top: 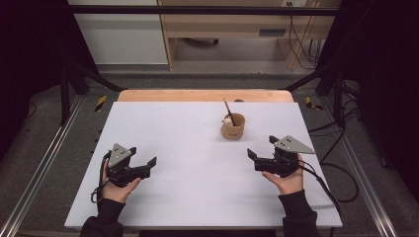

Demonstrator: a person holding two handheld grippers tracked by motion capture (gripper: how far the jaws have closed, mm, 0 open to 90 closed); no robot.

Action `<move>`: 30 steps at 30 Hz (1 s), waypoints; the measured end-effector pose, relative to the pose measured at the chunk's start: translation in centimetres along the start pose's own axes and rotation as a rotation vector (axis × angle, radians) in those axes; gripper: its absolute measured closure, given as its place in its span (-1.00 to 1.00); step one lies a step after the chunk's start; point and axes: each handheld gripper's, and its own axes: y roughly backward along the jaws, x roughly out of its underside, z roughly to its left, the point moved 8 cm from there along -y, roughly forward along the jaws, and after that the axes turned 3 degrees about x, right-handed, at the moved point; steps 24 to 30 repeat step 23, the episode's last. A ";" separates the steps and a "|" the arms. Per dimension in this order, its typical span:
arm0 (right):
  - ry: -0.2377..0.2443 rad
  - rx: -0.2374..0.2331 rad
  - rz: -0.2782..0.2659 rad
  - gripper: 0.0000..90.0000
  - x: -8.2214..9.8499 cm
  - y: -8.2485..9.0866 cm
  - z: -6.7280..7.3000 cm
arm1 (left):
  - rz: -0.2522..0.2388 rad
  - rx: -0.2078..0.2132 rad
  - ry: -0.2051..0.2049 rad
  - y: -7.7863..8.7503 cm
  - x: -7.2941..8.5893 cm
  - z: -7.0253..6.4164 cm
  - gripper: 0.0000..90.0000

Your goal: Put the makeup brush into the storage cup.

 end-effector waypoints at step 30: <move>-0.053 0.025 0.005 -0.90 3.3 2.3 -2.5 | -0.008 0.004 0.022 0.8 0.6 0.8 -0.71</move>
